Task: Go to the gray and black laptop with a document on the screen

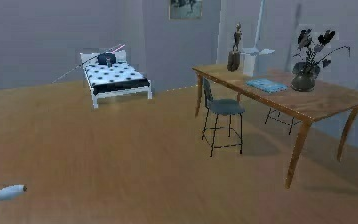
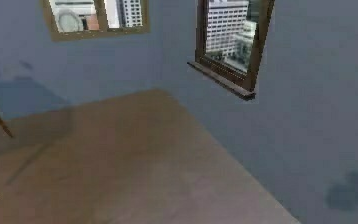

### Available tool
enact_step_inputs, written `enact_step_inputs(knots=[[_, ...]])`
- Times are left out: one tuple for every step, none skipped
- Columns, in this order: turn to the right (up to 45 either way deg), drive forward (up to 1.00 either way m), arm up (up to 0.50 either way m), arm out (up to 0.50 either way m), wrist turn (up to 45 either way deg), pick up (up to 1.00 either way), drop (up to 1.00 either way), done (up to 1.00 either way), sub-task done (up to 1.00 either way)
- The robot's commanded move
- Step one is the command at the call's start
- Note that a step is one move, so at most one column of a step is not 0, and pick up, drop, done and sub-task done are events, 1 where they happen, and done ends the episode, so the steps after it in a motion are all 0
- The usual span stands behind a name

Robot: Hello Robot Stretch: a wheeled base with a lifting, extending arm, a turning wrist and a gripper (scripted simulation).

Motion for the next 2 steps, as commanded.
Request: enact_step_inputs(knots=[[0.0,0.6,0.0,0.0,0.0,0.0,0.0,0.0,0.0],[-45.0,0.0,0.0,0.0,0.0,0.0,0.0,0.0,0.0]])
